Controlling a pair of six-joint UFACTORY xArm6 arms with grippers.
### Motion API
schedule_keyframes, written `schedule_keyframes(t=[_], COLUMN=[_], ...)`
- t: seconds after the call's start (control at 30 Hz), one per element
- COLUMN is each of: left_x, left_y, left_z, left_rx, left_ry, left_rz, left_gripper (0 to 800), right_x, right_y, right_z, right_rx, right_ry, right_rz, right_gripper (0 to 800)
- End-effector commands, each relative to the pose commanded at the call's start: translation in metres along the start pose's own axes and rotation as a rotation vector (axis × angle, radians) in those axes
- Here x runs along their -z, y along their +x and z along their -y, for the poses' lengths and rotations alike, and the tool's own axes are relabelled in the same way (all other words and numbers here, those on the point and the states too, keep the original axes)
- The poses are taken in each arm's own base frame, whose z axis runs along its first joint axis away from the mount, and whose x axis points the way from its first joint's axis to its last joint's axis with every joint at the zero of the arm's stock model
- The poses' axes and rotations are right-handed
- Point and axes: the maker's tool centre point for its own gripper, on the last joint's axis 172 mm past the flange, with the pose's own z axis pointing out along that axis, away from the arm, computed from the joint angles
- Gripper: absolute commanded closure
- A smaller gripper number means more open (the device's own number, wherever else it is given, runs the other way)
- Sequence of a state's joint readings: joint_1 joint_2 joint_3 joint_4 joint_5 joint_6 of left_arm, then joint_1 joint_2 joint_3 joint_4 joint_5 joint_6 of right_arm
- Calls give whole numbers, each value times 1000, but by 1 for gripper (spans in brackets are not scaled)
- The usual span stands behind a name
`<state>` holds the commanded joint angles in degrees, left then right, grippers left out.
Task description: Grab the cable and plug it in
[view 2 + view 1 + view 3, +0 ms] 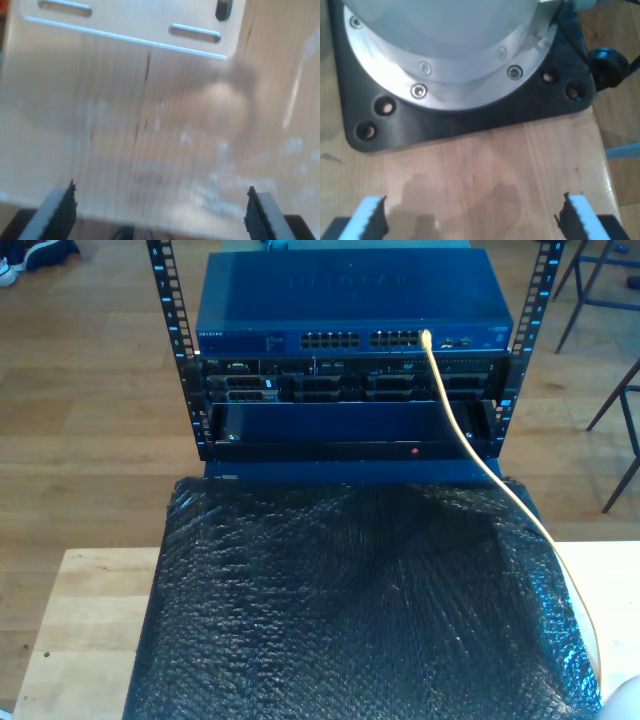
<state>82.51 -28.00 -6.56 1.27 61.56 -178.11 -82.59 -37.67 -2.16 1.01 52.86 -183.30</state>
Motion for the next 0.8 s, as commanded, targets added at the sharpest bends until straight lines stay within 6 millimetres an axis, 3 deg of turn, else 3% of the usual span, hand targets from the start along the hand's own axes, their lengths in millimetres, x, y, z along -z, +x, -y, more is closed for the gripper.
schedule_keyframes(t=[0.8], left_x=[0], left_y=[0], left_z=[0], left_rx=[0], left_ry=[0], left_rz=[2], left_gripper=[0], right_x=[-6], right_y=[0], right_z=[2], right_rx=[0], right_ry=[10], right_rz=[10], right_gripper=[1])
